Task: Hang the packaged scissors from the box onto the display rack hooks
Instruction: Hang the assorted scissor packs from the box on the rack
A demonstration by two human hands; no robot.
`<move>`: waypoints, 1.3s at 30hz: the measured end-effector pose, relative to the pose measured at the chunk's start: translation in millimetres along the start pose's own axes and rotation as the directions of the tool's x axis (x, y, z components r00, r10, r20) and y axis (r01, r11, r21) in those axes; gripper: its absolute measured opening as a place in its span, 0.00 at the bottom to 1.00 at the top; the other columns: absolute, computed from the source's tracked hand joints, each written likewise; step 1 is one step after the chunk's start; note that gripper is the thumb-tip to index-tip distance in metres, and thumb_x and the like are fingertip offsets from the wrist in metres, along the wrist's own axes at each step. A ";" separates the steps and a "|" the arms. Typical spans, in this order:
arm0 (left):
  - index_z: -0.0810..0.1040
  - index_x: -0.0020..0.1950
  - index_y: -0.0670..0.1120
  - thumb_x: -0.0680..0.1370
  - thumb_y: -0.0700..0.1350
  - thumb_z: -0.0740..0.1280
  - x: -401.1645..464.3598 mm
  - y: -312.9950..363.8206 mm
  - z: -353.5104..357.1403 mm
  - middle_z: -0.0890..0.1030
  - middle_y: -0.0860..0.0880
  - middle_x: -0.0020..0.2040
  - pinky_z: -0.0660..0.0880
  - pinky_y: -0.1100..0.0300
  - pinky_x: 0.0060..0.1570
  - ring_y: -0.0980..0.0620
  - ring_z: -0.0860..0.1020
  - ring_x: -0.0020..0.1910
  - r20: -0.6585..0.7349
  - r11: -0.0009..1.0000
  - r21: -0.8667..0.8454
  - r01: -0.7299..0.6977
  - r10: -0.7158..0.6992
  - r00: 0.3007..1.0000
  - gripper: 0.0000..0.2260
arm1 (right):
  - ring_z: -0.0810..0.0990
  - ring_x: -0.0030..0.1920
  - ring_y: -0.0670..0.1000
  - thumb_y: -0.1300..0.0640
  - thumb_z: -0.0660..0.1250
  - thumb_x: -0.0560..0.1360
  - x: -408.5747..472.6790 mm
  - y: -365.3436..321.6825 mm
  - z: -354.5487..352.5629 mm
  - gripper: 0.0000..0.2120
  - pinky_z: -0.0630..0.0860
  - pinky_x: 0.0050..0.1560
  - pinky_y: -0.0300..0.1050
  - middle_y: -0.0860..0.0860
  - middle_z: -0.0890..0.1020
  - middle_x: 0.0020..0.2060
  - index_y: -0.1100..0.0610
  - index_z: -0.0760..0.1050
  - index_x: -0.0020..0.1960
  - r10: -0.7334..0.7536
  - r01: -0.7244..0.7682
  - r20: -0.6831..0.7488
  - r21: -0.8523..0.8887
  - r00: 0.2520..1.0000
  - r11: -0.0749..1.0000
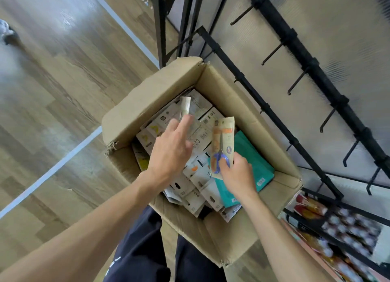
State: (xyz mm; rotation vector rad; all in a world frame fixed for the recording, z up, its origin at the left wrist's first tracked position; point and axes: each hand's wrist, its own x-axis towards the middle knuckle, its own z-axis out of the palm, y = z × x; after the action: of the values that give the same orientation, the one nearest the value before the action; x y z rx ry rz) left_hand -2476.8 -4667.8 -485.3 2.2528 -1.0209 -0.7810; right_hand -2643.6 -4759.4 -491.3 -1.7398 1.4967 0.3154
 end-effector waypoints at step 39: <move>0.61 0.72 0.48 0.62 0.62 0.80 -68.2 20.4 -51.3 0.65 0.45 0.65 0.78 0.48 0.56 0.45 0.69 0.63 0.248 0.962 0.221 0.160 -0.214 0.945 0.47 | 0.76 0.44 0.49 0.56 0.67 0.80 -95.0 0.3 -61.8 0.05 0.65 0.35 0.34 0.47 0.74 0.45 0.56 0.71 0.52 -0.240 0.195 -0.152 -0.260 0.959 0.946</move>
State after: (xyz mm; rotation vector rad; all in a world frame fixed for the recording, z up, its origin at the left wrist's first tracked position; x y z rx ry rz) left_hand -2488.3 -4613.5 -417.2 2.4900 -1.0557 -1.1404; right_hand -2688.1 -4734.8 -390.0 -2.1605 1.4186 0.2364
